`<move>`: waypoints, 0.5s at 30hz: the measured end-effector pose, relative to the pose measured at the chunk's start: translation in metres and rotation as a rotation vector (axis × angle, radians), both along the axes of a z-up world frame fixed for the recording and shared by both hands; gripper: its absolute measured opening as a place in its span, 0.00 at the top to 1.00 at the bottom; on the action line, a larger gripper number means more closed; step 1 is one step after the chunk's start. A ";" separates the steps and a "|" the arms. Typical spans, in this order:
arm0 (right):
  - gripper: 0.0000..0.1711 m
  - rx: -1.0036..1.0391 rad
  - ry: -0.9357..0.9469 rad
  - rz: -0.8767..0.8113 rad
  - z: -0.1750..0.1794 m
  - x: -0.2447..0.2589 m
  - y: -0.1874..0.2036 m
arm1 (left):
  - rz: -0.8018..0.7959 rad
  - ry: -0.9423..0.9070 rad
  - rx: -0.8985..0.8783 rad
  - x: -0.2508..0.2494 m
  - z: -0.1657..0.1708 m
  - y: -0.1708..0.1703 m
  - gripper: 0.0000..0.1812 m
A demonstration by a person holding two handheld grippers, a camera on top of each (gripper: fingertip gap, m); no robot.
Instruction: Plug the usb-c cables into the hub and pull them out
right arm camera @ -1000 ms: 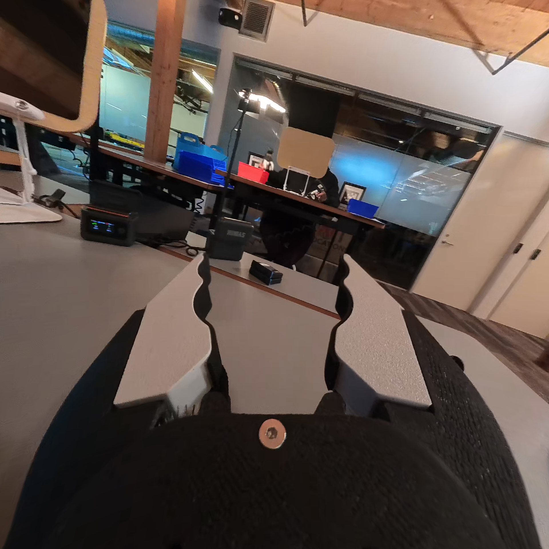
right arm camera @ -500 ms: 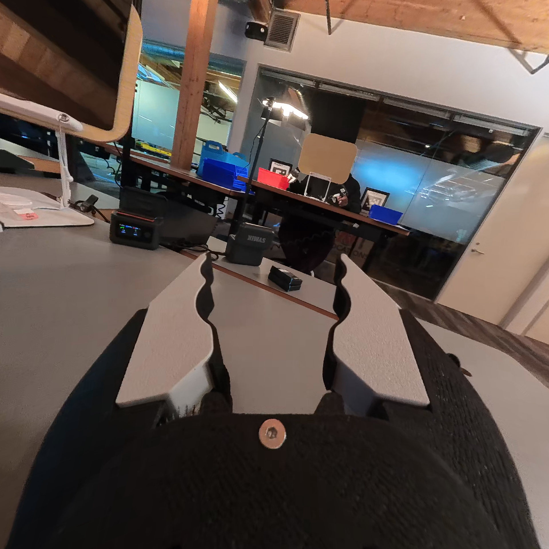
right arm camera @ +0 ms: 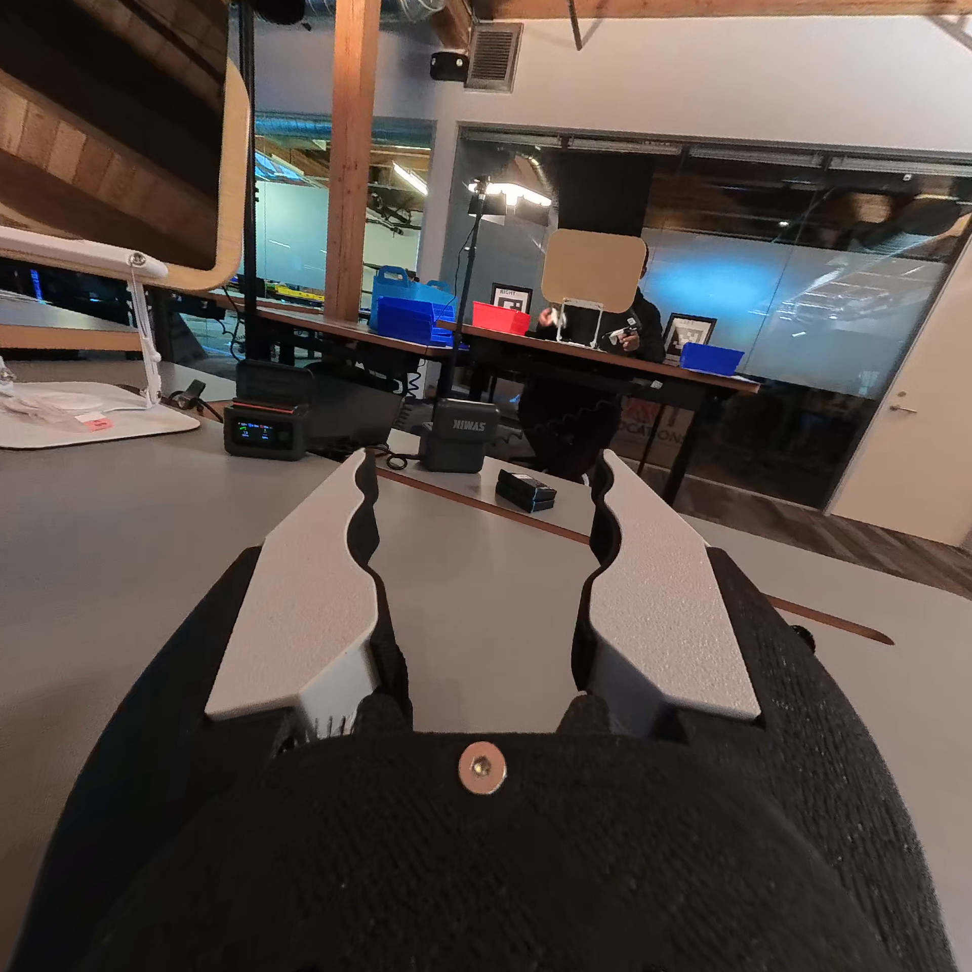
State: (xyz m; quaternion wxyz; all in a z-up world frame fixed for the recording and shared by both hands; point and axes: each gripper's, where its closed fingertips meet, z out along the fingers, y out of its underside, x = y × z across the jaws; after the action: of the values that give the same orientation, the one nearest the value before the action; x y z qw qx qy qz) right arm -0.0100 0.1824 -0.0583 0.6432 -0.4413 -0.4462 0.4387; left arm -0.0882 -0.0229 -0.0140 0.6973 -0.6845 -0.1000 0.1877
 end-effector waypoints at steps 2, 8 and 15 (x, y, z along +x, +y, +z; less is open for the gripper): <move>0.52 0.002 -0.001 -0.003 -0.001 -0.002 0.001 | 0.022 -0.019 -0.019 0.022 0.024 -0.032 0.21; 0.53 -0.031 0.004 0.016 -0.002 -0.009 0.003 | 0.214 0.002 -0.220 0.023 0.076 -0.177 0.36; 0.53 -0.032 -0.006 0.049 -0.004 -0.014 -0.002 | 0.168 0.281 -1.087 -0.078 0.023 -0.301 0.61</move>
State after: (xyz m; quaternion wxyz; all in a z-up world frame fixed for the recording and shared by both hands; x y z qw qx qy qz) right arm -0.0235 0.1807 -0.0626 0.6236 -0.4419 -0.4519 0.4600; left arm -0.1657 -0.3234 0.0091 0.2339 -0.9032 0.0507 0.3564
